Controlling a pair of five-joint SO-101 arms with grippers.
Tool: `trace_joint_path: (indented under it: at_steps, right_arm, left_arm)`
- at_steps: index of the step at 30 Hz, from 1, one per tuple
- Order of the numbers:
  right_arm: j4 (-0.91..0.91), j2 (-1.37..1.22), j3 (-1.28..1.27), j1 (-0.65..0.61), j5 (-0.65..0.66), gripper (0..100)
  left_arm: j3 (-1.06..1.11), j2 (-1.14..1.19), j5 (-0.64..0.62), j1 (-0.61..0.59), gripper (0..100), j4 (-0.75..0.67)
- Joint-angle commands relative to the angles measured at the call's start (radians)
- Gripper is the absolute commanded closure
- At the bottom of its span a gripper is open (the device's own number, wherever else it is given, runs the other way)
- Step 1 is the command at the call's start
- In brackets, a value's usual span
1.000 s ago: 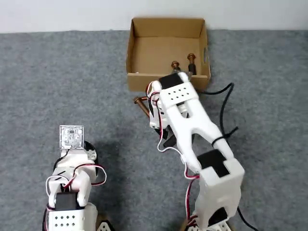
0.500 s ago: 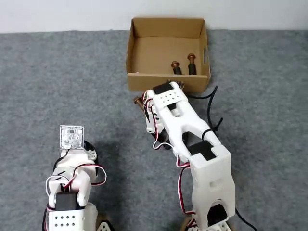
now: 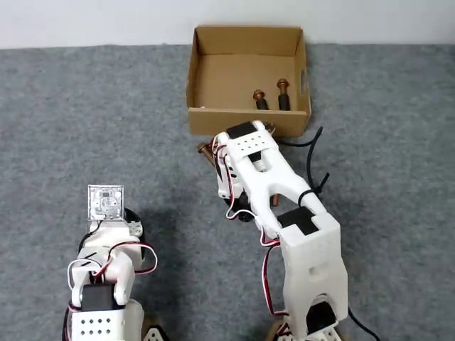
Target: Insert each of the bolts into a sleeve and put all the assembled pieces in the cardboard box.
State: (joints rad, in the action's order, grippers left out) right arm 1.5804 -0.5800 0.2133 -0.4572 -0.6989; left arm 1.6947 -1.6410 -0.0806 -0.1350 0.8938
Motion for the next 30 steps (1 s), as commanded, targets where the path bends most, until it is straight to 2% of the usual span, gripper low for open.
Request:
trace_joint_path:
  at_steps: [1, 5, 15, 26, 30]
  right_arm:
    - [0.139, 0.044, 0.123, -0.004, -0.008, 99.1]
    - [0.217, 0.171, 0.135, 0.001, 0.009, 99.1]
    - [0.203, 0.676, -0.155, 0.025, 0.060, 99.1]
    - [-0.045, 1.218, -0.612, 0.168, 0.064, 99.1]
    - [-0.107, 1.389, -0.753, 0.288, 0.068, 99.1]
  left_arm:
    - [-0.005, 0.000, 0.006, -0.006, 99, -0.006]
    - [-0.005, 0.000, 0.006, -0.005, 99, -0.006]
    - [-0.005, 0.000, 0.006, -0.003, 99, -0.006]
    - [-0.005, 0.000, 0.006, 0.002, 99, -0.005]
    - [-0.005, 0.000, 0.006, 0.002, 99, -0.006]
